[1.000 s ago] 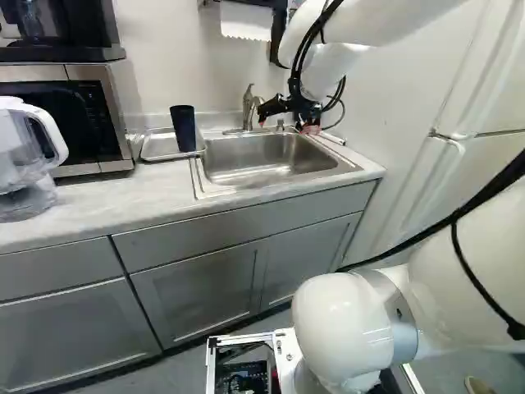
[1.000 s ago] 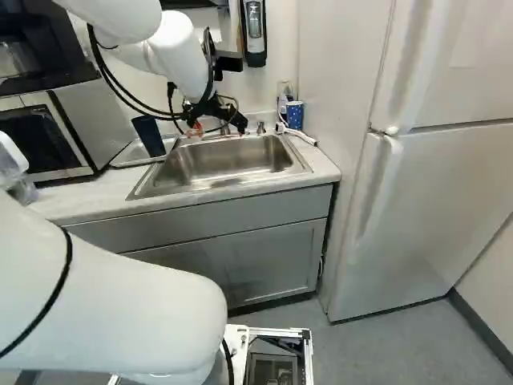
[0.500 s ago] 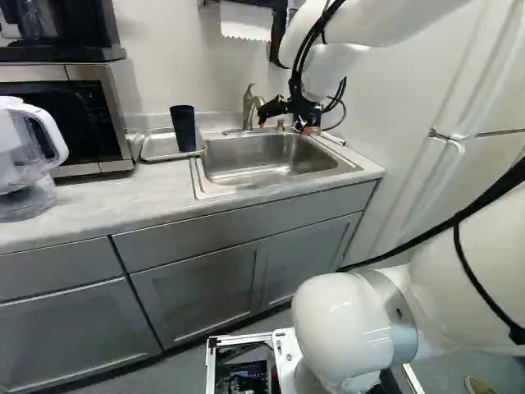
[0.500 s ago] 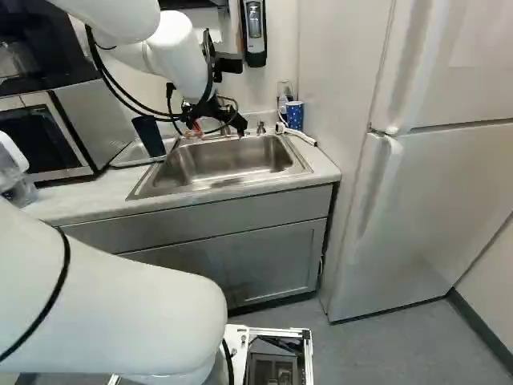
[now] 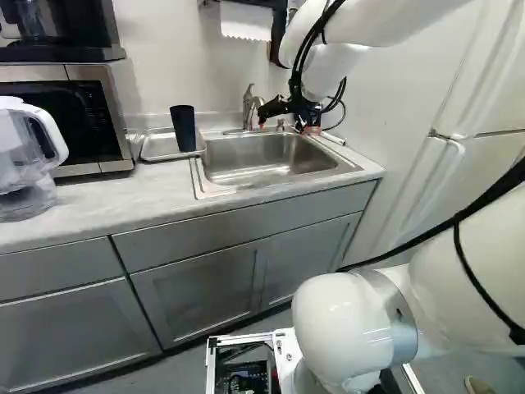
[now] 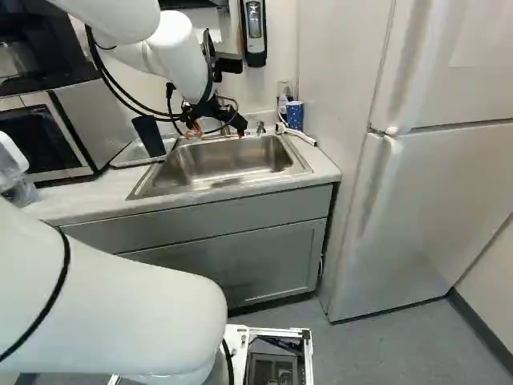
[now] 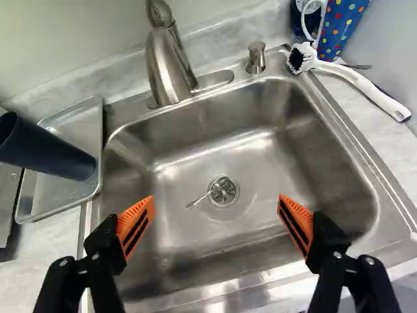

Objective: Rinse the cup and place it in the tray

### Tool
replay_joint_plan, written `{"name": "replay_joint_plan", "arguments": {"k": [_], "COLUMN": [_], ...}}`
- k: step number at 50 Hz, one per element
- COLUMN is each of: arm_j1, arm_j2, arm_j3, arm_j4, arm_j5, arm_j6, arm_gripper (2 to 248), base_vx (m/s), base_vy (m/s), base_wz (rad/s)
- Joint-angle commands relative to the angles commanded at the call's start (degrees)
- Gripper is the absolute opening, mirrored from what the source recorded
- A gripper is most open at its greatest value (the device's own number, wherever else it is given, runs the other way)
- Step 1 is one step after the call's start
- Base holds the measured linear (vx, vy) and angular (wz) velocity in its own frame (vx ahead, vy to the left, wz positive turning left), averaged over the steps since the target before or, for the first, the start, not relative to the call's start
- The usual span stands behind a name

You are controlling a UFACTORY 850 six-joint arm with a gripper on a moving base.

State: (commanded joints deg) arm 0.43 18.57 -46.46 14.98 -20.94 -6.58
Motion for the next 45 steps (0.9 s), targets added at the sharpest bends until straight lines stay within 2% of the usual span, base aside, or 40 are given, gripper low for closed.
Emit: {"name": "replay_joint_plan", "arguments": {"k": [45], "arm_j1": [0.0], "arm_j2": [0.0], "arm_j3": [0.0], "arm_j4": [0.0], "arm_j5": [0.0], "arm_j6": [0.0], "arm_gripper": [247], "base_vx": [-0.012], "base_vy": [0.003], "base_wz": [0.019]}}
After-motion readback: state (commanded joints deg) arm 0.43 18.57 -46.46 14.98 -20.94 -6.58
